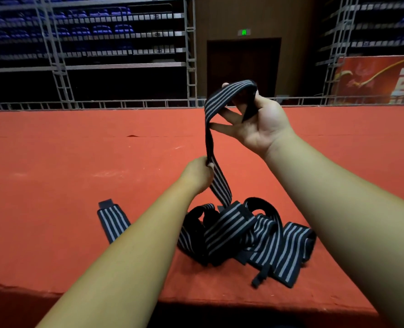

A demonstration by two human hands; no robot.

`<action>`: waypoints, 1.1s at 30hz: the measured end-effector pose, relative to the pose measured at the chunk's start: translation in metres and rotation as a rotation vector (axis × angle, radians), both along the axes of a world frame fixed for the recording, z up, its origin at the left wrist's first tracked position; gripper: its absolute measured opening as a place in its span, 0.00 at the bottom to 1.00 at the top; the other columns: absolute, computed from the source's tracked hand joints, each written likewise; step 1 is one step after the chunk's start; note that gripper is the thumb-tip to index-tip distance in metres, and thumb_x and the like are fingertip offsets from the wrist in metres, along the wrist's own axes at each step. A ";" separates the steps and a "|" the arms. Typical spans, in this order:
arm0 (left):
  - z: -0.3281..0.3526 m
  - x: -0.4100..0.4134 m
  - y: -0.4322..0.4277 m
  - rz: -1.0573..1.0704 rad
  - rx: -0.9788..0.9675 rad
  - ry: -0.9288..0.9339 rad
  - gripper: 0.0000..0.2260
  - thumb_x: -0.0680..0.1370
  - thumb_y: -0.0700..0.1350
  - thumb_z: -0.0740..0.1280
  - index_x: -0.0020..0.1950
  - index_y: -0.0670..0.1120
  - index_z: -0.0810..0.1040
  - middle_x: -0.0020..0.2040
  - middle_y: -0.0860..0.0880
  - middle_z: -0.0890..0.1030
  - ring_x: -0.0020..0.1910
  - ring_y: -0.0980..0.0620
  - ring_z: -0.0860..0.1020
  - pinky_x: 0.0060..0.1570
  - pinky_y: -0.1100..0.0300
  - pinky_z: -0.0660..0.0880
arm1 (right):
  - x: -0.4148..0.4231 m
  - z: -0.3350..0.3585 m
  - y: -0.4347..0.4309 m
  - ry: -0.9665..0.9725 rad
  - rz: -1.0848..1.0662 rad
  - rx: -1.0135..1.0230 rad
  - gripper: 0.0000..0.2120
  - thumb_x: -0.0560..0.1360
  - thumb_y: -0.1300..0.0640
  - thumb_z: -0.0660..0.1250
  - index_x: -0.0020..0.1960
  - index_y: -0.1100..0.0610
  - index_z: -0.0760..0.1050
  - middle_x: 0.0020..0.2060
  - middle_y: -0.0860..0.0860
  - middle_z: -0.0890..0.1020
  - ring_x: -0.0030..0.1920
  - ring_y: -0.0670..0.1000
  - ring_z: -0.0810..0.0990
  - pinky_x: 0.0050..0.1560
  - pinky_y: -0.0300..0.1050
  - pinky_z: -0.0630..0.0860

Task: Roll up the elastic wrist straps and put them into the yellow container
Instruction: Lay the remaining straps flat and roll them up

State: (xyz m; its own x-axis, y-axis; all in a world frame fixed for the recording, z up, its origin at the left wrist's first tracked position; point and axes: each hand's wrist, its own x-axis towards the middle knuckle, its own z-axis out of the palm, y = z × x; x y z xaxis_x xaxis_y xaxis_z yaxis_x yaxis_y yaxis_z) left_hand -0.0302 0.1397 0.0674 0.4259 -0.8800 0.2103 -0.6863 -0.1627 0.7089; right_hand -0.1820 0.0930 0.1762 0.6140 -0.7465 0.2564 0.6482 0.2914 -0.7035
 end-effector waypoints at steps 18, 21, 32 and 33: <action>0.097 0.032 0.104 -0.457 -0.118 0.599 0.61 0.51 0.88 0.65 0.76 0.53 0.77 0.65 0.47 0.86 0.68 0.45 0.82 0.71 0.45 0.73 | 0.011 0.007 0.026 0.198 -0.003 0.050 0.10 0.81 0.49 0.74 0.45 0.53 0.81 0.33 0.46 0.82 0.30 0.43 0.78 0.36 0.40 0.84; 0.107 0.028 0.108 -0.376 -0.234 0.451 0.40 0.72 0.79 0.67 0.72 0.50 0.80 0.65 0.50 0.86 0.66 0.49 0.83 0.72 0.46 0.75 | 0.010 0.007 0.033 0.409 0.012 -0.108 0.11 0.80 0.47 0.76 0.44 0.52 0.79 0.27 0.44 0.70 0.20 0.43 0.64 0.29 0.34 0.76; 0.125 0.014 0.121 -0.210 -0.238 0.455 0.11 0.82 0.51 0.75 0.63 0.53 0.86 0.43 0.54 0.84 0.31 0.59 0.77 0.28 0.63 0.72 | 0.023 0.002 0.045 0.509 0.017 -0.304 0.36 0.82 0.30 0.65 0.69 0.61 0.81 0.62 0.62 0.86 0.59 0.63 0.85 0.67 0.59 0.80; 0.126 0.014 0.120 -0.157 -0.286 0.543 0.09 0.83 0.49 0.74 0.63 0.51 0.85 0.42 0.52 0.84 0.29 0.59 0.77 0.29 0.63 0.77 | 0.025 -0.003 0.048 0.566 0.050 -0.323 0.40 0.81 0.26 0.60 0.68 0.61 0.82 0.60 0.62 0.86 0.57 0.63 0.86 0.63 0.58 0.81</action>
